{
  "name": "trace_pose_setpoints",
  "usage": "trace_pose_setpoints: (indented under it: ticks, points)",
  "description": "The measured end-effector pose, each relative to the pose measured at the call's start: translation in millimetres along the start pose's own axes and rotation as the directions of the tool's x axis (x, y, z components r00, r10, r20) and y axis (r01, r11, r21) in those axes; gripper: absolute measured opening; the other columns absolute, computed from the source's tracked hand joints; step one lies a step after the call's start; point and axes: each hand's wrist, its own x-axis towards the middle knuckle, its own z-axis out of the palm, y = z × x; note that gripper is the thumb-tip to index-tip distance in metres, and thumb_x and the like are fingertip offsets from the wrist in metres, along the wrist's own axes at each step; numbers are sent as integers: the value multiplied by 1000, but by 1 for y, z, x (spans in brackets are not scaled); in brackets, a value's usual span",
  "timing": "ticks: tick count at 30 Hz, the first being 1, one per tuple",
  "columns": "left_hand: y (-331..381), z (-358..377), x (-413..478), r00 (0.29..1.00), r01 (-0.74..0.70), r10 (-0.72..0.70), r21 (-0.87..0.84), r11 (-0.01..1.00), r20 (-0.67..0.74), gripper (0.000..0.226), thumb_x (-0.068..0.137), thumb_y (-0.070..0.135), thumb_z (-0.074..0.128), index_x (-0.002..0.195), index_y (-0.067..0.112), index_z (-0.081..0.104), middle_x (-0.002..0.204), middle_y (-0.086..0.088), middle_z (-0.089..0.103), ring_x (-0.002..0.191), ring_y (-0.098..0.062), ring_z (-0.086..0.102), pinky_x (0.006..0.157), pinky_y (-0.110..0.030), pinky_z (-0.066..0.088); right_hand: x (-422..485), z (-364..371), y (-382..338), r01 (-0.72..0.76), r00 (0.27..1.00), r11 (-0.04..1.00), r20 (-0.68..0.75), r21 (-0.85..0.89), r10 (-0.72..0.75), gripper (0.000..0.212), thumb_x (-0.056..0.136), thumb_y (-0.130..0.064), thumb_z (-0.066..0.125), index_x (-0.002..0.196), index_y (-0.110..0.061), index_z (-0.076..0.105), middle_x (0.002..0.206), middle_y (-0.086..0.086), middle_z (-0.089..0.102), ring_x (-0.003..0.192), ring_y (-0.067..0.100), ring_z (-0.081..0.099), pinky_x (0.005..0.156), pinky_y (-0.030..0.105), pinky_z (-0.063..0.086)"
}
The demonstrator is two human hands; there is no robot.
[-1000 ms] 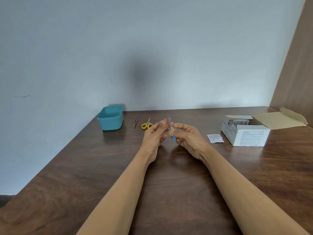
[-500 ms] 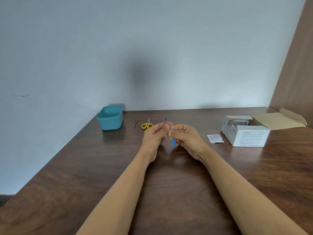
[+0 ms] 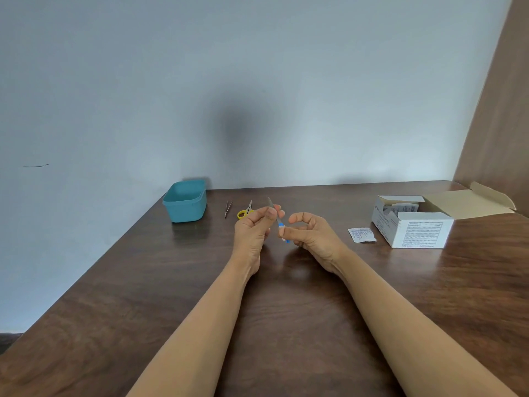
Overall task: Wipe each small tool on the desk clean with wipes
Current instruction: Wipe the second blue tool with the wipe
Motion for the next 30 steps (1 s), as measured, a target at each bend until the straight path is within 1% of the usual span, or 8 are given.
trace_pose_setpoints:
  ticks: [3,6,9,13,16,24,26,30]
  points:
    - [-2,3,-1,999,-52,52,49,997,-11,10,88,12,66,95,6,70,76,6,74,70,5,66,63,-9,46,-2,2,0,40,998,999,-53,-11,-40,28,73,-7,80,87,-15,57,66,3,67,54,5,56,62,22,41]
    - [-1,5,-4,992,-115,119,86,990,-39,19,88,10,67,101,-3,69,81,-3,73,73,2,68,66,-6,47,-5,4,-1,85,994,995,-67,-45,-88,28,75,-5,78,90,-12,56,69,6,70,57,5,62,61,16,44]
    - [6,5,-5,980,-162,173,112,980,-98,16,88,10,66,99,-1,71,83,-3,73,74,4,68,68,-3,46,-8,8,-1,90,994,988,-53,-127,-97,27,75,-6,78,91,-11,56,73,8,72,59,8,65,64,20,45]
    - [12,-1,-3,989,-105,114,94,990,-97,11,88,16,66,96,10,72,84,2,75,81,4,67,84,-17,45,-8,11,-3,71,997,985,-15,-155,-74,28,75,-8,79,91,-13,57,67,3,70,62,8,65,69,21,44]
    - [11,-3,-4,999,1,0,12,1000,-48,6,88,19,66,90,19,72,83,7,76,90,-6,64,80,-27,41,-10,8,-6,46,999,992,16,-119,-45,26,76,-7,77,91,-15,57,66,1,71,65,8,66,71,22,42]
    - [6,6,-6,999,-53,53,67,996,4,4,88,16,66,89,16,70,76,8,74,71,5,64,67,-14,45,-10,6,-7,66,997,997,-48,-29,-67,27,76,-5,77,90,-15,56,75,9,71,56,3,60,59,16,42]
    - [8,3,-5,998,-56,58,50,997,-36,4,85,13,69,85,17,70,74,8,74,70,5,64,70,-16,45,-10,7,-6,74,996,997,-44,-28,-76,27,76,-7,77,90,-15,56,79,13,71,59,4,62,57,11,42]
    - [10,-2,-3,991,-53,60,64,997,-123,7,82,14,72,79,20,73,75,9,74,71,5,64,81,-25,45,-9,9,-4,78,997,993,-13,-91,-79,21,77,-9,77,90,-12,60,67,1,72,58,2,62,59,9,42]
